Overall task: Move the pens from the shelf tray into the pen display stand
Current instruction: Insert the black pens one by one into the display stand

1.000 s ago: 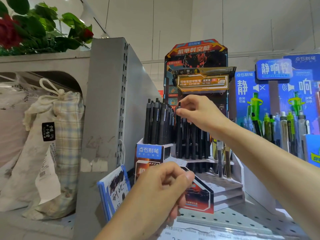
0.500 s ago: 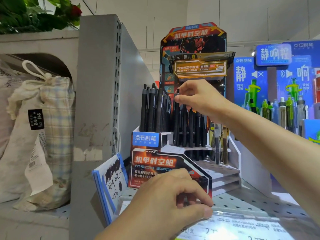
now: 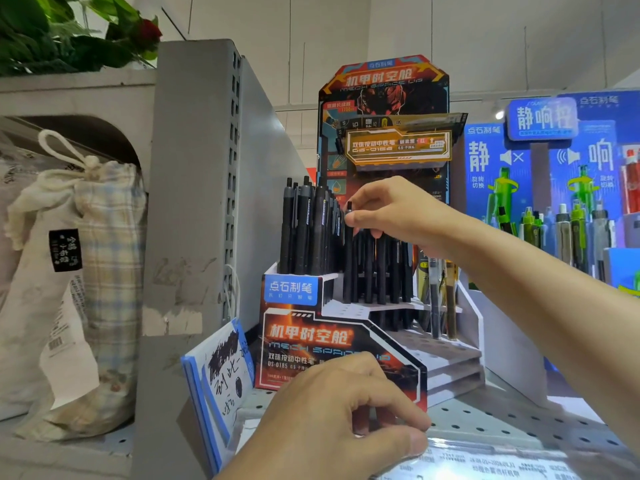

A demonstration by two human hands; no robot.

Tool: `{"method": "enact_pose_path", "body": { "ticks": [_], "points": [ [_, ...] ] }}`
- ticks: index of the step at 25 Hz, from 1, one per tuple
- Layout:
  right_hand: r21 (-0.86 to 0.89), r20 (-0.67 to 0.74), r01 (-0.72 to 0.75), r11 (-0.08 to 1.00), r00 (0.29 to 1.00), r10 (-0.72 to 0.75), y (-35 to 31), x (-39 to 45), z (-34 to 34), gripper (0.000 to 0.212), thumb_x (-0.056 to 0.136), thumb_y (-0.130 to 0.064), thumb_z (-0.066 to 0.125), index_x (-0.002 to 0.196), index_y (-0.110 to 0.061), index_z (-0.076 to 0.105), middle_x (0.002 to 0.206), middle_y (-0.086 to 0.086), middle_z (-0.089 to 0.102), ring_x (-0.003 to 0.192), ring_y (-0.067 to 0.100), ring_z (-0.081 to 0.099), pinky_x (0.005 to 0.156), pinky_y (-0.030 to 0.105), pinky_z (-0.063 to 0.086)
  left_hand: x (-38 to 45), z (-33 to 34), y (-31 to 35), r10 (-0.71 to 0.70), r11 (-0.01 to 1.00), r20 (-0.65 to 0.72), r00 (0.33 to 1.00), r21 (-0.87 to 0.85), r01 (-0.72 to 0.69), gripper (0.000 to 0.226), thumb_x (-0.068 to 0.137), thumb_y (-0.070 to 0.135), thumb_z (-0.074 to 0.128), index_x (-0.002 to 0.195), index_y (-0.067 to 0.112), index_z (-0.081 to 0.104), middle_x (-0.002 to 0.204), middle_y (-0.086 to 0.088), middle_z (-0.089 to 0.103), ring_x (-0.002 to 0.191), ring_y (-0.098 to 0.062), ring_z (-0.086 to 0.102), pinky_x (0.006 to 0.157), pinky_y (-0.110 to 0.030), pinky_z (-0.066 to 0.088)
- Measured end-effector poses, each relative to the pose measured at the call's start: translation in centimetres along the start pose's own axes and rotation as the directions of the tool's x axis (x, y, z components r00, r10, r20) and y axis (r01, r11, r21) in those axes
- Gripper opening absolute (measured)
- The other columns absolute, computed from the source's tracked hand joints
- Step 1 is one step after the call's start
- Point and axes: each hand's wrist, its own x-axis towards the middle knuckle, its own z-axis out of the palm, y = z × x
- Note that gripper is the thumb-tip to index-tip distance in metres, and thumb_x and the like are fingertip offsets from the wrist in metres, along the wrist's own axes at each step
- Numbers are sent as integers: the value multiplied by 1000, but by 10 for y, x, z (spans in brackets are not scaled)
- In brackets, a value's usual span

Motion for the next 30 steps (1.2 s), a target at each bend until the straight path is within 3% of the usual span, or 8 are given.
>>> {"method": "enact_pose_path", "body": {
  "ticks": [4,8,12,17,20,23,26,30],
  "points": [
    [-175,-32,64,982,997,-70,-5,-1,7,28,91,-24,73,117,-17,66,102,0,68,94,15,62,71,22,45,-1,1,1,-17,1000,3,1000,-9,17,14,82,53,74,95,55,73,96,21,60,82,-1,59,77,-28,51],
    [-327,-50,107,939,990,-131,-7,-2,11,11,93,-28,70,97,-18,70,85,-10,57,76,4,51,59,16,33,-2,1,2,-20,1000,0,1000,-9,20,14,82,52,75,95,55,73,96,20,60,79,-1,58,76,-30,52],
    [-334,-67,115,936,987,-146,-5,-2,11,12,93,-27,70,95,-16,74,82,-9,57,69,-5,46,57,14,32,-3,1,1,-27,999,-16,1000,-32,26,14,81,50,76,95,52,75,98,17,61,82,-5,60,79,-35,53],
    [-336,-80,109,935,986,-144,-9,-5,15,15,93,-24,70,102,-13,76,92,-3,65,81,9,60,63,18,40,-5,3,1,-33,998,-24,999,-48,31,13,82,49,75,95,50,75,96,19,61,77,-1,58,76,-30,53],
    [-371,-82,90,924,988,-129,-13,-10,16,18,94,-22,70,108,-13,75,95,0,67,92,19,65,75,24,45,-5,4,-2,-21,999,-44,999,-48,19,13,82,48,76,94,49,75,94,20,62,78,-2,59,80,-38,54],
    [-389,-86,76,918,989,-118,-15,-19,17,29,95,-26,68,122,-16,69,103,1,67,93,18,63,70,22,44,-5,5,-4,-2,999,-50,999,-54,0,12,83,49,74,94,48,75,95,19,62,82,-4,60,81,-41,54],
    [-386,-188,71,920,970,-154,-13,-37,14,34,93,-28,68,126,-22,62,96,-9,60,87,12,56,60,19,36,-6,5,-5,29,997,-59,998,-68,-33,14,83,53,70,94,46,75,93,20,64,80,-2,61,77,-39,56],
    [-398,-264,46,916,951,-162,-7,-70,7,34,91,-24,65,124,-20,60,76,-11,57,77,11,54,67,21,35,0,8,-2,85,992,-126,988,-86,-97,13,85,45,71,94,37,77,88,20,73,81,-1,67,74,-31,54]
  ]
}}
